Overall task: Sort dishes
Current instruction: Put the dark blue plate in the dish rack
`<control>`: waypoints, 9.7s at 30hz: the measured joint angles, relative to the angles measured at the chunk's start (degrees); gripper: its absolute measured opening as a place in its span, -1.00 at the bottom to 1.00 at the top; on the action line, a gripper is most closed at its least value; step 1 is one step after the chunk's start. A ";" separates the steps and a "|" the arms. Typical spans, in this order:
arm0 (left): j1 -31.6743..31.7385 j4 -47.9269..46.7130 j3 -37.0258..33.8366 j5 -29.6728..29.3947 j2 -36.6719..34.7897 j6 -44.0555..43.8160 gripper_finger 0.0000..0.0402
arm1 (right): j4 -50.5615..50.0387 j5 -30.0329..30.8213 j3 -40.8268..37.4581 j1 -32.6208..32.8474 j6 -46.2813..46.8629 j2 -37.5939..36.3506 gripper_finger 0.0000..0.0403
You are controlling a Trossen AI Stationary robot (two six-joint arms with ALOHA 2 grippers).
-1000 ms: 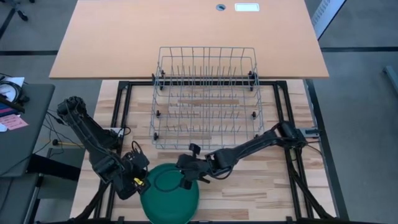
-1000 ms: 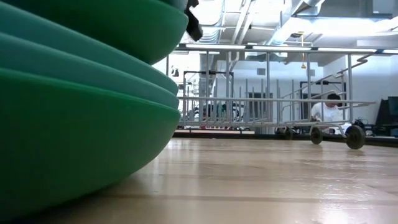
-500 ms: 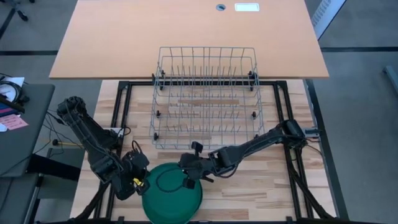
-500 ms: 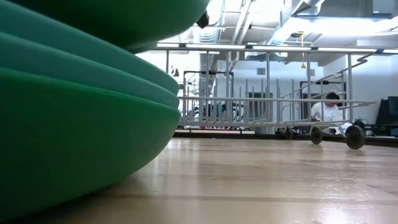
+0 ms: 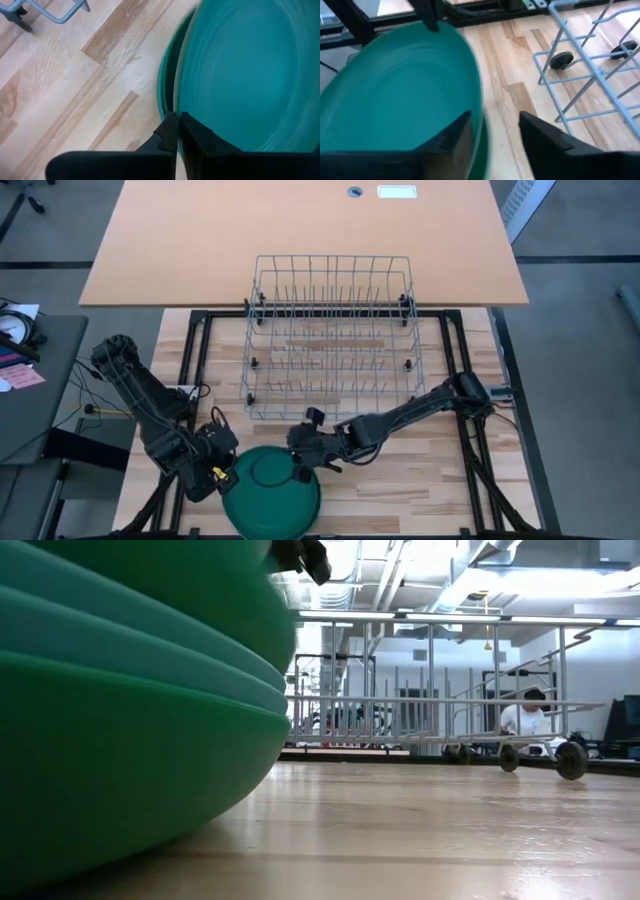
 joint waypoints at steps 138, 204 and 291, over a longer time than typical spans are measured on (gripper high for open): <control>-20.95 0.42 15.11 -58.02 0.63 30.81 -0.74 | -15.07 7.96 -9.10 5.17 -5.63 -32.00 -0.98; 6.67 -4.23 16.76 -63.25 3.87 44.77 0.11 | 32.41 49.62 -23.94 5.02 -44.11 -25.94 -0.98; 40.64 2.03 49.66 -31.09 -1.53 91.13 -0.99 | -4.88 14.92 -57.90 13.50 -1.55 -79.85 -0.29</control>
